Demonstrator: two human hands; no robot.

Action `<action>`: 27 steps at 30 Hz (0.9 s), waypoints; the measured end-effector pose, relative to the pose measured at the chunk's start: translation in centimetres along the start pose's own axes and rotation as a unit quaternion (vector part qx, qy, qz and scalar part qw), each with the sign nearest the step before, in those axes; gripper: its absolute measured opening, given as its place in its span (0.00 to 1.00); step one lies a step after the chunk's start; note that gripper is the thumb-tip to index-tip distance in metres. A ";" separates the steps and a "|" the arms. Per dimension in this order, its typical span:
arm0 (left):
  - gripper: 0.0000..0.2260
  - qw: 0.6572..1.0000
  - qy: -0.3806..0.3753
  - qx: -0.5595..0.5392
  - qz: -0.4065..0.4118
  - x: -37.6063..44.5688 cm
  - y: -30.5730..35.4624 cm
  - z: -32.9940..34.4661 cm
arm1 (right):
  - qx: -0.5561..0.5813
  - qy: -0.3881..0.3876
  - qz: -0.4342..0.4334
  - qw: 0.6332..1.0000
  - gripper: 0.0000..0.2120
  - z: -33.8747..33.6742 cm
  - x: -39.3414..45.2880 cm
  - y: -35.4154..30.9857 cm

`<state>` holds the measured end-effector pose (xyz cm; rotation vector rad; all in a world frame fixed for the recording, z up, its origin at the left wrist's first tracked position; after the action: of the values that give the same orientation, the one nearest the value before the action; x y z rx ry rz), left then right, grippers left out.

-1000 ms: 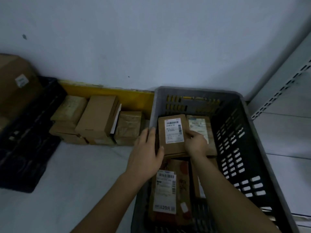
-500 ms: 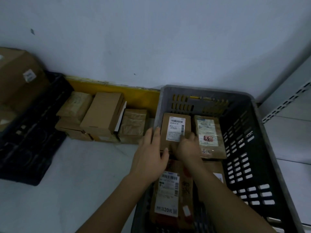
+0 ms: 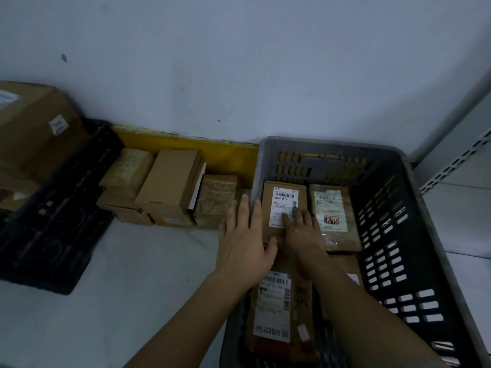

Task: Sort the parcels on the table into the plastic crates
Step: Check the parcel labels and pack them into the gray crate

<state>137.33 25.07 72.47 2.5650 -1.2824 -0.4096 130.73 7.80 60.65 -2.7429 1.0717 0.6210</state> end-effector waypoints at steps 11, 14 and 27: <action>0.39 0.998 0.039 0.016 -0.054 -0.4 -9.5 -3.0 | 0.160 0.289 0.040 0.943 0.39 -8.4 -3.3 -1.1; 0.37 0.995 0.030 0.039 -0.082 0.1 -14.0 -3.3 | 0.162 0.359 0.009 0.919 0.37 -11.4 -4.8 -4.8; 0.41 0.993 -0.029 -0.009 -0.110 3.9 -25.4 -6.0 | 0.038 0.107 -0.002 0.993 0.45 -7.4 -3.6 -24.5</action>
<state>160.40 37.33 68.93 2.7070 -1.0096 -0.5397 147.23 26.16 68.24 -2.7920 1.1059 0.2818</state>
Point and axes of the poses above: each hand's wrist, its own x-axis towards the middle knuckle, its own z-axis out of the palm, y = z × x, the point moved 3 cm from there along x, towards the middle knuckle, and after that the axes turned 4 degrees about -y, right-handed, at the moved point
